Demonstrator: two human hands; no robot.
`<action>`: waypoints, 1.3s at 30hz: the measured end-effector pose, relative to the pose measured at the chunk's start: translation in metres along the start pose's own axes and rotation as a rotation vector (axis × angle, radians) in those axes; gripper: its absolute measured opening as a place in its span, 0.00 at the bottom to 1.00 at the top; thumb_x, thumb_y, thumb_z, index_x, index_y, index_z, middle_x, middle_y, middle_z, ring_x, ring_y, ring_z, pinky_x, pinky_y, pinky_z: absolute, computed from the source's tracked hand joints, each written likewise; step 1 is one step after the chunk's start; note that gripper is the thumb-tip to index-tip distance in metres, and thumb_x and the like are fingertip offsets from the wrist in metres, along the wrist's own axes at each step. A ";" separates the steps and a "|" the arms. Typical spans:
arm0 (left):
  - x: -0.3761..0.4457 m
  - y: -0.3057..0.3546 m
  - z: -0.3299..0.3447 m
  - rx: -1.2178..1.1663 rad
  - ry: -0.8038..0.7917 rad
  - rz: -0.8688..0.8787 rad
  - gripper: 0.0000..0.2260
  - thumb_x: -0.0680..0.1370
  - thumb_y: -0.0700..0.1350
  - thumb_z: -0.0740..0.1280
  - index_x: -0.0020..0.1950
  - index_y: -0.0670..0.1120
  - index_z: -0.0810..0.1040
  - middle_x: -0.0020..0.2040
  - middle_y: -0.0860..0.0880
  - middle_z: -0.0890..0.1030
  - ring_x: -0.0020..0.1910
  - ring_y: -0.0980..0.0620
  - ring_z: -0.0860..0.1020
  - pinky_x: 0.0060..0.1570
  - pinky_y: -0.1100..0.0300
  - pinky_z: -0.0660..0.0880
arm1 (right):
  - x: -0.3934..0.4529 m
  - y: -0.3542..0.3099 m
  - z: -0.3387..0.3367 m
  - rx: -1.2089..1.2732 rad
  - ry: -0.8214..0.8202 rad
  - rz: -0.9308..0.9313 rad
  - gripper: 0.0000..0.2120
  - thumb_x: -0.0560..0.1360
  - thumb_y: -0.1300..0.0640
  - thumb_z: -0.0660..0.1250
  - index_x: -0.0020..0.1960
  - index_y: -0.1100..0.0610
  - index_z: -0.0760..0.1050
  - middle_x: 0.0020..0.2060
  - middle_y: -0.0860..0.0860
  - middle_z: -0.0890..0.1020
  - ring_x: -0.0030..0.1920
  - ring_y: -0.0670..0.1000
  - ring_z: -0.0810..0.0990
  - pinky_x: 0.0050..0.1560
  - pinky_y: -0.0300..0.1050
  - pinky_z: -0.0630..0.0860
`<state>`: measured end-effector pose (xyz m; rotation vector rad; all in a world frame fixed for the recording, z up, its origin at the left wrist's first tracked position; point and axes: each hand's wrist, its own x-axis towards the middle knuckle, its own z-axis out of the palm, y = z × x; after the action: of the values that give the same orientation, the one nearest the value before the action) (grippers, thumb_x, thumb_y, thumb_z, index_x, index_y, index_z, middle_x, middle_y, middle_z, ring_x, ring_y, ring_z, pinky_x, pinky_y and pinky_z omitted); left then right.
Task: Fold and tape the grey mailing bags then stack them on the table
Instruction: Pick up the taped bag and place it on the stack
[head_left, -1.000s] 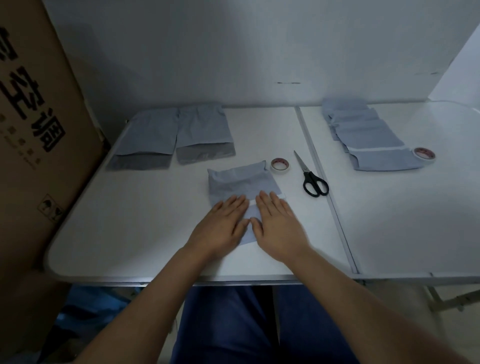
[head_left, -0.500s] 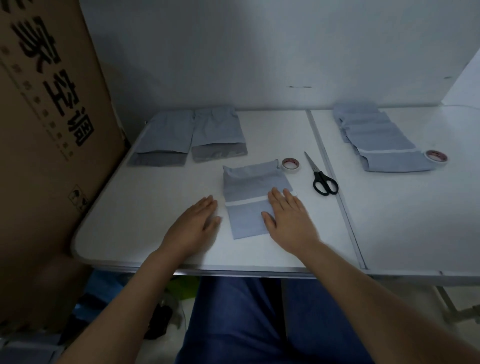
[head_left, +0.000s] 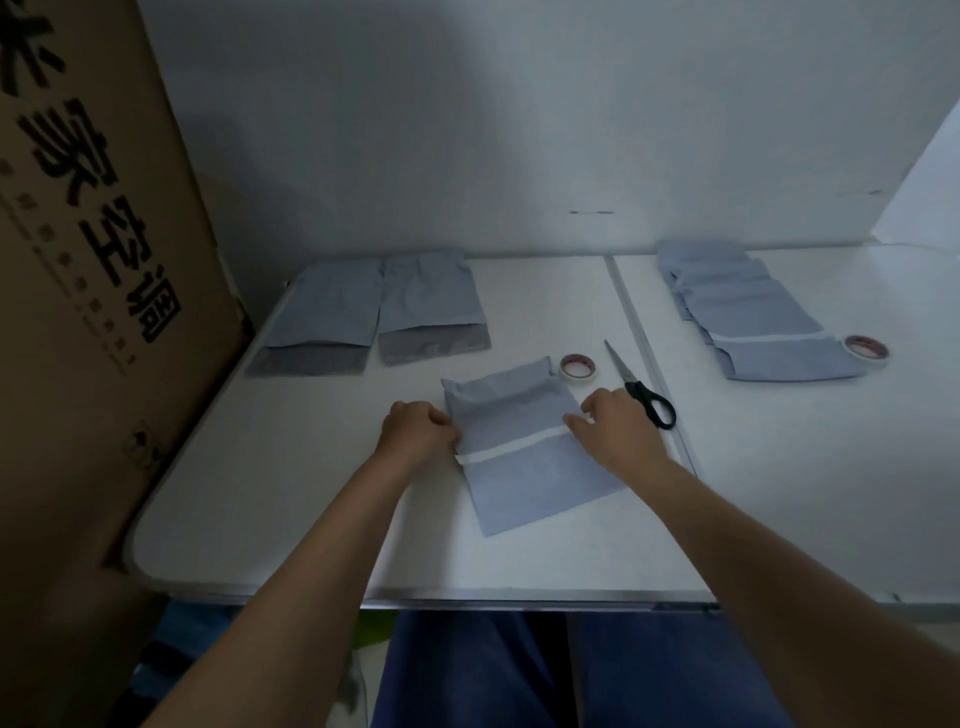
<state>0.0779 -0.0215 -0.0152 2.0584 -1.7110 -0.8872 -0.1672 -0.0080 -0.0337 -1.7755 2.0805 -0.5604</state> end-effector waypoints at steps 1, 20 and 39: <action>0.001 0.001 -0.001 -0.048 0.000 0.001 0.07 0.75 0.47 0.69 0.43 0.44 0.79 0.48 0.44 0.82 0.45 0.46 0.80 0.43 0.57 0.75 | 0.003 -0.002 -0.002 -0.021 -0.041 0.019 0.20 0.76 0.46 0.67 0.56 0.62 0.75 0.53 0.58 0.77 0.54 0.58 0.77 0.52 0.52 0.76; -0.041 -0.007 -0.008 -0.642 -0.341 -0.258 0.10 0.75 0.41 0.71 0.50 0.35 0.81 0.39 0.42 0.85 0.34 0.53 0.83 0.35 0.64 0.80 | 0.009 -0.002 -0.024 0.370 -0.291 0.261 0.13 0.76 0.53 0.68 0.45 0.64 0.77 0.42 0.56 0.76 0.47 0.55 0.75 0.48 0.43 0.69; -0.041 0.086 -0.043 -1.159 -0.299 -0.091 0.03 0.76 0.41 0.68 0.45 0.42 0.79 0.38 0.47 0.79 0.36 0.54 0.78 0.34 0.63 0.79 | -0.015 -0.012 -0.108 1.669 -0.261 0.445 0.10 0.79 0.58 0.63 0.42 0.61 0.76 0.32 0.54 0.83 0.29 0.50 0.82 0.31 0.41 0.80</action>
<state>0.0361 -0.0078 0.0792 1.2222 -0.7909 -1.7259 -0.2090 0.0131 0.0655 -0.3440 0.9582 -1.2482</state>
